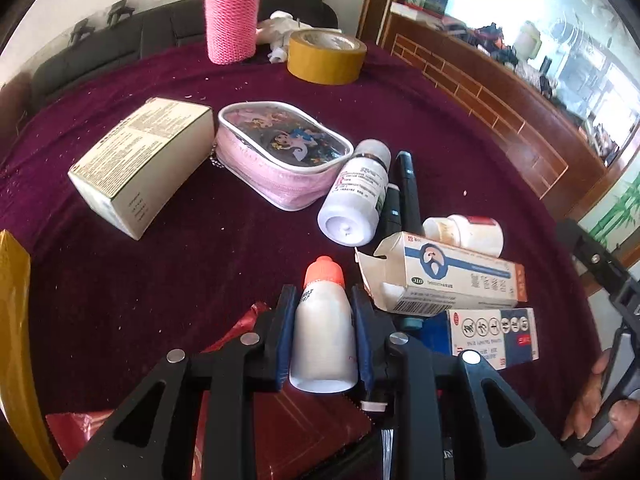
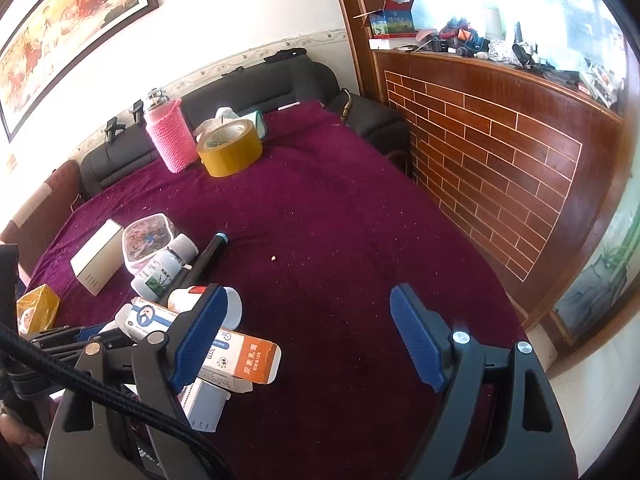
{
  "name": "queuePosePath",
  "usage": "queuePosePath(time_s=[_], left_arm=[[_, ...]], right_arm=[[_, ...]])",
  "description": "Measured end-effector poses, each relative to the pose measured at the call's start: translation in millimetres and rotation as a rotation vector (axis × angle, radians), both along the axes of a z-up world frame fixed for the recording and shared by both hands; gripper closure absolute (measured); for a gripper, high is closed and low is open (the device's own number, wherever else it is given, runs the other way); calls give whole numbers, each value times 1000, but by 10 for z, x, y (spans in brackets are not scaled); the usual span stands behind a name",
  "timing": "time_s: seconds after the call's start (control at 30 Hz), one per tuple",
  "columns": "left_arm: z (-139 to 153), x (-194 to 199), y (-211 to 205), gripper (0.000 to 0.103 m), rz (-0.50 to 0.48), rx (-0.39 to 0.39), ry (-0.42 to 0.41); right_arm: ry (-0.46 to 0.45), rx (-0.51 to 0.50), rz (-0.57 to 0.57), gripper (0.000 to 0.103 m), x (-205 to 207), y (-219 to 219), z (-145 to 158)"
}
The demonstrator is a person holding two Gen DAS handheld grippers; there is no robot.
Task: Organize objects
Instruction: 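Grasp the white bottle with orange cap using the left gripper, then carry the white bottle toward the tray with the left gripper while the right grasps the clear pouch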
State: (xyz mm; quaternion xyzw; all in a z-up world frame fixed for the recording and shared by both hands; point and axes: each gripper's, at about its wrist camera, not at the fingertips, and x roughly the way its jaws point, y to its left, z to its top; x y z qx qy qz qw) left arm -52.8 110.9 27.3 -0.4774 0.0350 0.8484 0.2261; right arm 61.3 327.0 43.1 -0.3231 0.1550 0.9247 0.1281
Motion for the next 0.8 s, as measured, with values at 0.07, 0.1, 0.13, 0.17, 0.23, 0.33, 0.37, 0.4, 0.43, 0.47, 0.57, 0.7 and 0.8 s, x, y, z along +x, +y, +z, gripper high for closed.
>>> queuePosePath(time_s=[0.07, 0.1, 0.13, 0.17, 0.23, 0.33, 0.37, 0.4, 0.43, 0.47, 0.57, 0.7, 0.8], left_arm=[[88, 82, -145, 81, 21, 49, 9], [134, 111, -218, 81, 32, 73, 11], [214, 181, -330, 80, 43, 112, 15], [303, 266, -456, 80, 53, 148, 26], [460, 411, -706, 80, 77, 202, 54], [692, 686, -1157, 80, 122, 288, 101], [760, 781, -1325, 80, 144, 307, 125], [799, 840, -1445, 80, 159, 320, 139], [837, 907, -1592, 80, 178, 335, 151], [862, 946, -1716, 80, 195, 343, 158], [918, 1084, -2057, 80, 244, 333, 185], [948, 1259, -2377, 80, 280, 287, 251], [931, 1327, -2581, 80, 294, 302, 285]], right_arm=[[-5, 26, -9, 19, -6, -15, -6], [-7, 31, -10, 19, -9, -15, -8], [-8, 33, -11, 19, -14, -13, -13], [-11, 37, -13, 19, -22, -12, -19], [-21, 52, -21, 19, -36, -14, -38], [-38, 59, -28, 19, -64, -5, -75], [-46, 56, -31, 19, -72, 4, -93], [-52, 53, -33, 19, -78, 12, -110], [-57, 50, -33, 19, -84, 16, -131], [-62, 50, -31, 19, -94, 8, -142], [-99, 50, -25, 19, -109, -44, -99], [-60, 56, 61, 19, -35, -368, 321], [-61, 26, 174, 19, -184, -684, 640]])
